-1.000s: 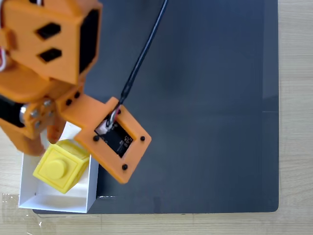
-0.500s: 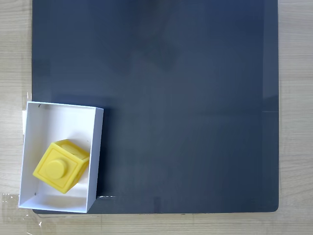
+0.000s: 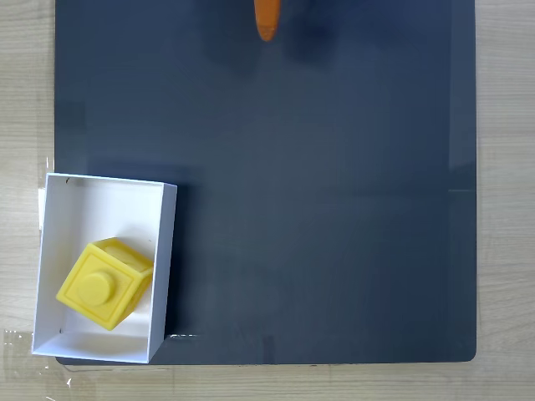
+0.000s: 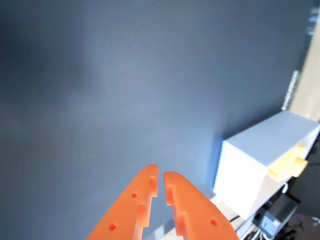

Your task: Grasp a yellow block and put it in the box

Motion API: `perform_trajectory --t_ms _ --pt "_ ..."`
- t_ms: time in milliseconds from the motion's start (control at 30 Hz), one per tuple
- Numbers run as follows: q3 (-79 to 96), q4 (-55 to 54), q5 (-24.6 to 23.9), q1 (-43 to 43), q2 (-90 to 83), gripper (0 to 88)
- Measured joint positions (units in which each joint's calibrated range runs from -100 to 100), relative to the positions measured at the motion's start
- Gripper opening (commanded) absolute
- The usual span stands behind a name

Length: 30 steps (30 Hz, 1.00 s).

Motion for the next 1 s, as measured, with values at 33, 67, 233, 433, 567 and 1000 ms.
perform_trajectory --t_ms 33,67,233,433,567,1000 --pt "2.3 0.1 0.0 0.3 -1.9 1.7" --pt "4.1 0.4 0.1 0.5 -3.9 1.7" --pt "10.8 3.7 0.2 0.9 -11.9 1.7" --pt "11.5 4.4 0.2 0.7 -13.6 1.8" --pt "11.5 4.4 0.2 0.7 -13.6 1.8" --pt "11.5 4.4 0.2 0.7 -13.6 1.8"
